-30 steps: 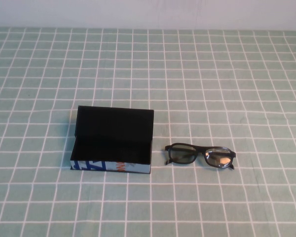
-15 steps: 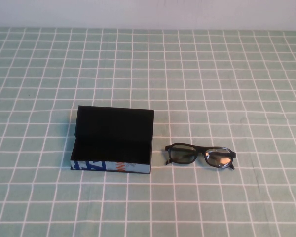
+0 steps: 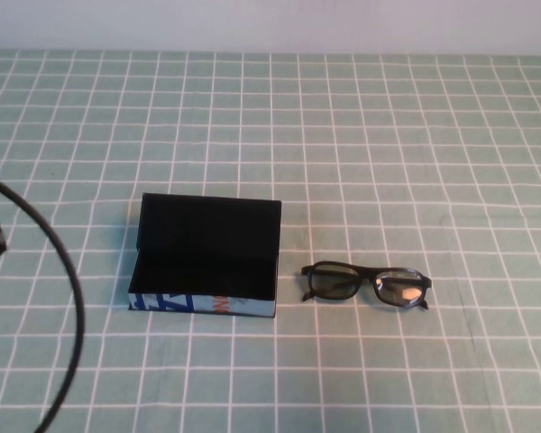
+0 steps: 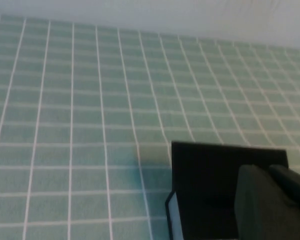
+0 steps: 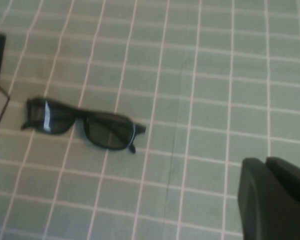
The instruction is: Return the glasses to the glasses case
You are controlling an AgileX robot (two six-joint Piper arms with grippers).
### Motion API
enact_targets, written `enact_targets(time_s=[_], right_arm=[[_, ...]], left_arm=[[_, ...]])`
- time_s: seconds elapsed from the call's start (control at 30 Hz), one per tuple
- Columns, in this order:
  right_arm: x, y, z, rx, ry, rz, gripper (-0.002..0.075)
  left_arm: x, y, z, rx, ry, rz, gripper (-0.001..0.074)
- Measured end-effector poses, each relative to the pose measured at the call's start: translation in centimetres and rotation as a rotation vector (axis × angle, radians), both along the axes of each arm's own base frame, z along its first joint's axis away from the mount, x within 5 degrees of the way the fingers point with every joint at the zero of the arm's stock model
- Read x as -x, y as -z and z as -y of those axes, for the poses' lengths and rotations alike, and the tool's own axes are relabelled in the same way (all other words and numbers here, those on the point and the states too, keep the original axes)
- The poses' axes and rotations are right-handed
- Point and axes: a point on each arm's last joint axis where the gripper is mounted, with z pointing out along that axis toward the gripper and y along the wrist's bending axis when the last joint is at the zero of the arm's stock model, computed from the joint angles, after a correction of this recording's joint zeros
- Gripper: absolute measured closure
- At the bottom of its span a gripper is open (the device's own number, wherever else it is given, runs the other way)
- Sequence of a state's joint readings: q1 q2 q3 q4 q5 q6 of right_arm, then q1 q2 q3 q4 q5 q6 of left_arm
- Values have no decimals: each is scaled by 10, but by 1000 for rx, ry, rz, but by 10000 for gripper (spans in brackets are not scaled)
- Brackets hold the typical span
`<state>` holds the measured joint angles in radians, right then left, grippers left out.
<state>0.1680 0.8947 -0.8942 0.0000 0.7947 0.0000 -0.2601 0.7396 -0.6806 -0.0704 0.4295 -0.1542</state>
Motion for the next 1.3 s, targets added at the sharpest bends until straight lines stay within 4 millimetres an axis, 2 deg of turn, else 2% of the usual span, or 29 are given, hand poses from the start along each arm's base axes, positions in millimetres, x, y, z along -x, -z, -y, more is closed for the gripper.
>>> enact_targets(time_s=[0.13,0.37,0.5,0.67,0.8,0.9,1.07,1.17,1.3], right_arm=[[-29,5,-13,53,-146,-147,737],[-76,7,-48,134,-455,-256,737],[-101,19,-70,202,-617,-322,737],[-124,37,-96,281,-811,-357,737],[-137,54,-108,331,-937,-356,737],[-143,65,-113,329,-968,-369,737],[-151,74,-116,324,-978,-382,722],[-155,78,-119,322,-973,-373,667],[-161,83,-125,343,-977,-352,546]], left_arm=[[-6,13,2,-34,7,-115,733],[-17,25,8,-83,66,-180,734],[-22,29,17,-97,159,-188,734],[-35,44,25,-111,222,-257,734],[-46,56,28,-118,239,-312,733],[-52,62,27,-86,270,-348,734],[-70,67,13,36,317,-369,734],[-82,70,0,92,289,-359,733],[-91,82,-6,119,272,-396,733]])
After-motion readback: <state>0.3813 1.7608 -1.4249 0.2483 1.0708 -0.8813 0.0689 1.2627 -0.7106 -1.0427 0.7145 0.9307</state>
